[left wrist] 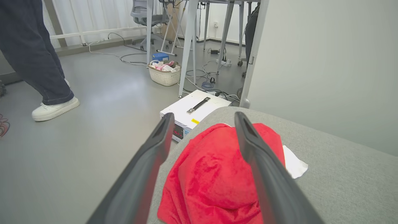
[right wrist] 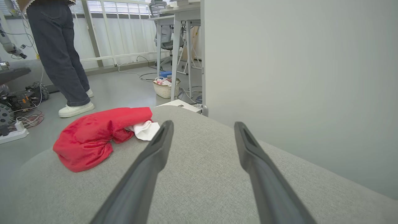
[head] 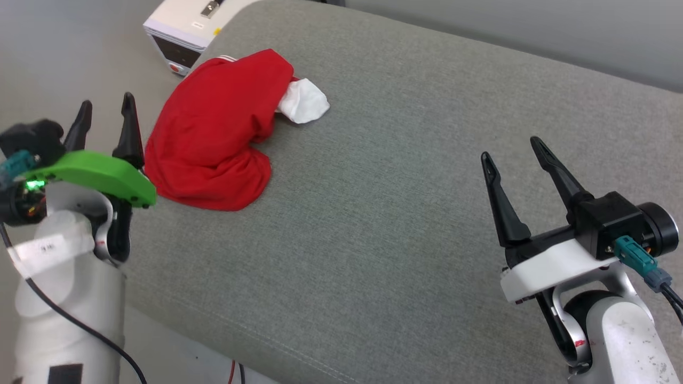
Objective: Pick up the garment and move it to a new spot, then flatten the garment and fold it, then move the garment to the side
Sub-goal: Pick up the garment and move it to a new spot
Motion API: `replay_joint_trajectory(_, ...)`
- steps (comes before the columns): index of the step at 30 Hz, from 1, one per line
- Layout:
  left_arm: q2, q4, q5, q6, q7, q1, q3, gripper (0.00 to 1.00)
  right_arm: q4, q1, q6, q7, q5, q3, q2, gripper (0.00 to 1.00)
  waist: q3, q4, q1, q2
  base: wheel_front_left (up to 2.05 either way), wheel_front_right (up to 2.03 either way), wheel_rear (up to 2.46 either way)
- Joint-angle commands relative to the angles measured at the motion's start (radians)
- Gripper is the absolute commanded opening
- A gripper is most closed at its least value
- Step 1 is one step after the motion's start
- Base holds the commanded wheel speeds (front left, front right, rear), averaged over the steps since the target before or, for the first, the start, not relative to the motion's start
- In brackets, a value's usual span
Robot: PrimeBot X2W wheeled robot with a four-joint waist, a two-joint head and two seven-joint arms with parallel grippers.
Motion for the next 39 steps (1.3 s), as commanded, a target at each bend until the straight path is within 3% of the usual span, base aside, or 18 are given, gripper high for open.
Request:
replay_joint_trajectory(1, 0.026, 0.027, -0.032, -0.004, 0.021, -0.045, -0.024, 1.00, -0.009, -0.021, -0.001, 0.005, -0.005, -0.001, -0.007, 1.00, 0.087, -0.075, -0.0001, 0.0000, 0.00, 0.00, 0.00)
replay_joint_trajectory(6, 0.106, 0.127, -0.150, -0.005, 0.135, -0.172, -0.107, 1.00, -0.026, -0.048, -0.001, 0.017, -0.010, 0.003, -0.020, 1.00, 0.155, -0.116, -0.0001, 0.0000, 0.00, 0.00, 0.00)
replay_joint_trajectory(11, 0.195, 0.203, -0.303, -0.005, 0.336, -0.250, -0.194, 1.00, -0.036, -0.076, -0.001, 0.020, -0.009, 0.014, -0.031, 1.00, 0.210, -0.166, -0.0001, 0.0000, 0.00, 0.00, 0.00)
replay_joint_trajectory(17, 0.273, 0.291, -0.410, -0.005, 0.520, -0.307, -0.227, 1.00, -0.059, -0.098, -0.001, 0.032, -0.015, 0.009, -0.042, 1.00, 0.282, -0.202, -0.0001, 0.0000, 0.00, 0.00, 0.00)
replay_joint_trajectory(33, 0.256, 0.479, -0.513, -0.005, 0.769, -0.370, -0.301, 1.00, -0.127, -0.130, -0.001, 0.084, -0.021, 0.005, -0.078, 1.00, 0.390, -0.230, -0.0001, 0.0000, 0.00, 0.00, 0.00)
replay_joint_trajectory(34, 0.256, 0.485, -0.516, -0.005, 0.775, -0.371, -0.304, 0.62, -0.129, -0.129, -0.001, 0.085, -0.021, 0.003, -0.078, 1.00, 0.391, -0.231, -0.0001, 0.0000, 0.00, 0.00, 0.00)
replay_joint_trajectory(35, 0.256, 0.491, -0.519, -0.005, 0.773, -0.372, -0.307, 0.00, -0.132, -0.129, -0.001, 0.086, -0.020, 0.002, -0.078, 1.00, 0.391, -0.232, -0.0001, 0.0000, 0.00, 0.00, 0.00)
replay_joint_trajectory(39, 0.262, 0.508, -0.521, -0.005, 0.759, -0.375, -0.325, 0.00, -0.136, -0.130, -0.001, 0.085, -0.021, -0.004, -0.075, 1.00, 0.385, -0.235, -0.0001, 0.0000, 0.00, 0.00, 0.00)
